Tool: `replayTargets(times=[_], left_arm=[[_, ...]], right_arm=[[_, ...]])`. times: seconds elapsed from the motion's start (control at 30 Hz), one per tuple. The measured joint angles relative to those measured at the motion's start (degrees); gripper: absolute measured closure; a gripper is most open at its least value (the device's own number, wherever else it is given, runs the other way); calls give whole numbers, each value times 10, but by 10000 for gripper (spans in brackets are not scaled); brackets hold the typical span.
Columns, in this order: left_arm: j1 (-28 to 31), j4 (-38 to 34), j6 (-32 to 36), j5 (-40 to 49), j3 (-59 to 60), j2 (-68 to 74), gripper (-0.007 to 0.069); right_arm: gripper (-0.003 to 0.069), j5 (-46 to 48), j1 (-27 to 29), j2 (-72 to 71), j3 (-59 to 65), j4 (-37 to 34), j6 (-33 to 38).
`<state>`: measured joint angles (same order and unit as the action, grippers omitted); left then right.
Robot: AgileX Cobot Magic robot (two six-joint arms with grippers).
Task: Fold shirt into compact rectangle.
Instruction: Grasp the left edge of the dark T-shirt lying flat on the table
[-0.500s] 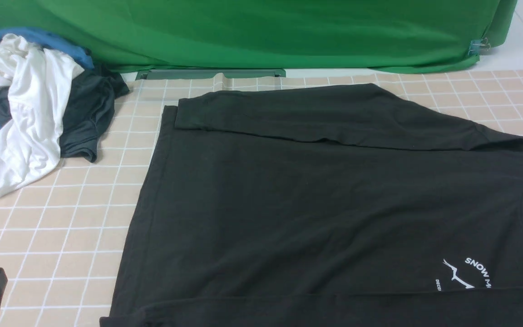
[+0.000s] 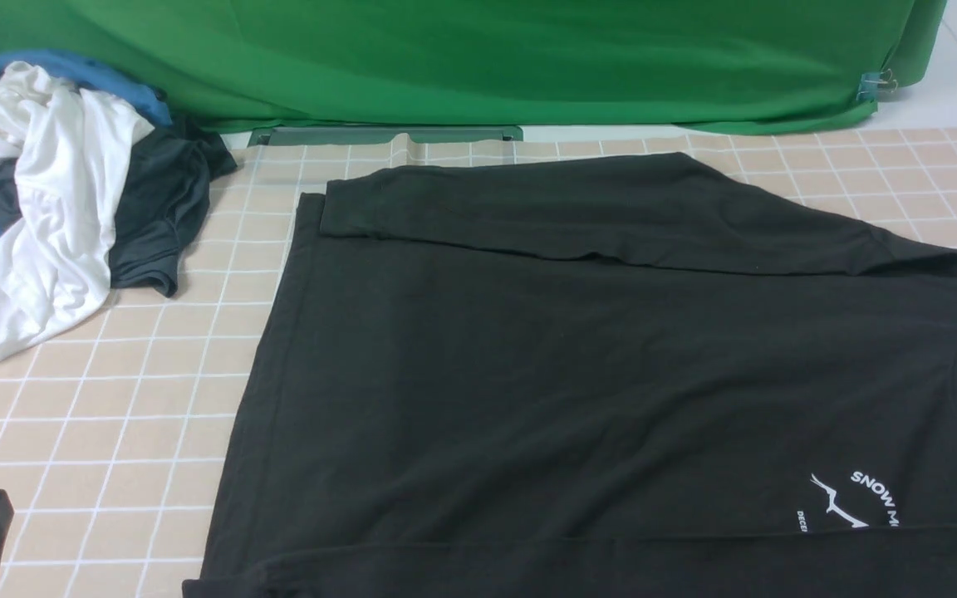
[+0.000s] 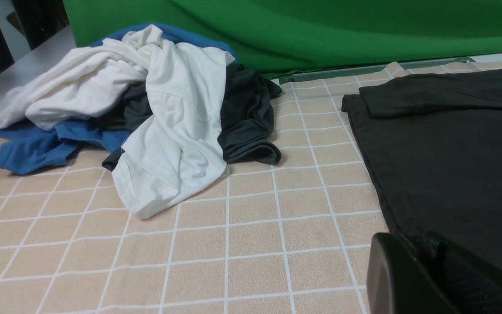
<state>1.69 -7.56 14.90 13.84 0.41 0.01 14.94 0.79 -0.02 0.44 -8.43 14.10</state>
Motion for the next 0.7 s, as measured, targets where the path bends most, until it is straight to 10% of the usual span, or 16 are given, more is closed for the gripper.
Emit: replayTargets(times=[0.37,0.7], left_arm=[[0,-39,-19,-49,0,0,602],[0,-201,-213,-301,0,0,602]], right_arm=[[421,0,0,0,0,0,0],[421,-5,0,0,0,0,0]])
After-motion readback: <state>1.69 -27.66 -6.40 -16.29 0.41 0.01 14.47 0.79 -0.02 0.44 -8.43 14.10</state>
